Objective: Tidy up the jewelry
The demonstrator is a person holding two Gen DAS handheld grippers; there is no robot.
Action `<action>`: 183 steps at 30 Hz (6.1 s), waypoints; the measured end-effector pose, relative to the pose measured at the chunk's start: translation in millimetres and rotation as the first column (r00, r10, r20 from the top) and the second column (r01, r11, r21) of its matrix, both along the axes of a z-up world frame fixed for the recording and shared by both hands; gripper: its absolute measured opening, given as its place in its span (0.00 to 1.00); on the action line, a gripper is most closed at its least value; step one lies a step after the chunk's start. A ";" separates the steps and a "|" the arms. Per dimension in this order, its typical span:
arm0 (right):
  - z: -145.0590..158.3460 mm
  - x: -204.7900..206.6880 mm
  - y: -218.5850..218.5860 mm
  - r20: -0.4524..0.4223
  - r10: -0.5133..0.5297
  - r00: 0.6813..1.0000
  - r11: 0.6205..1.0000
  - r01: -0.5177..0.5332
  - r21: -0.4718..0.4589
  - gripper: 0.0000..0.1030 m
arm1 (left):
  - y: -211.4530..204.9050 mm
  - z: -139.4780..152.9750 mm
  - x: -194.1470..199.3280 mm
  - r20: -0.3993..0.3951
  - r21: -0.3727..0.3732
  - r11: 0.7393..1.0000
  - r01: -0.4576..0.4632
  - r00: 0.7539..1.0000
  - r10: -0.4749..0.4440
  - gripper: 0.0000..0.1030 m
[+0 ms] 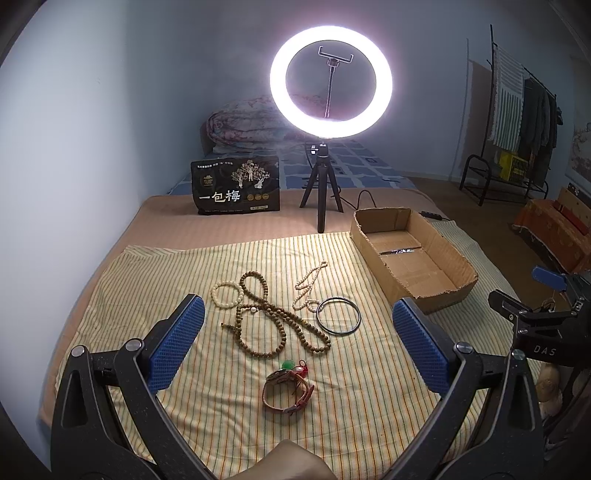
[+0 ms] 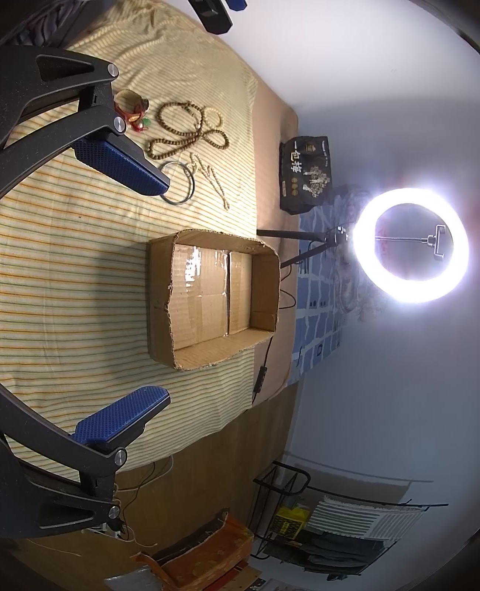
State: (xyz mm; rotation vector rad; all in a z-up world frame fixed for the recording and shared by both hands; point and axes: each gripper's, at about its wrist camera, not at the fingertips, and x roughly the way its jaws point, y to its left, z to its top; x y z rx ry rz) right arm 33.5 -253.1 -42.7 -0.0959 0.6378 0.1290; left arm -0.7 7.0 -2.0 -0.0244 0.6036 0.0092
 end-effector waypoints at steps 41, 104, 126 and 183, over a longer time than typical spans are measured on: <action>-0.7 -1.2 1.4 -0.003 0.002 1.000 1.000 -0.002 0.000 1.00 | 2.0 -1.5 -0.1 0.000 -0.002 1.000 -0.003 1.000 0.003 1.00; -27.9 29.3 78.3 -0.175 0.365 0.914 0.931 -0.364 0.044 0.93 | 61.4 -72.4 20.6 -0.316 -0.125 0.990 -0.058 0.949 0.016 0.67; -79.7 125.9 174.7 -0.403 0.544 0.736 0.837 -0.510 0.198 0.39 | 58.1 -135.3 41.3 -0.498 -0.215 0.975 -0.056 0.865 -0.060 0.39; -125.6 155.3 230.8 -0.458 0.540 0.706 0.821 -0.562 0.101 0.11 | 85.8 -170.2 68.0 -0.524 -0.139 0.981 -0.132 0.851 0.040 0.04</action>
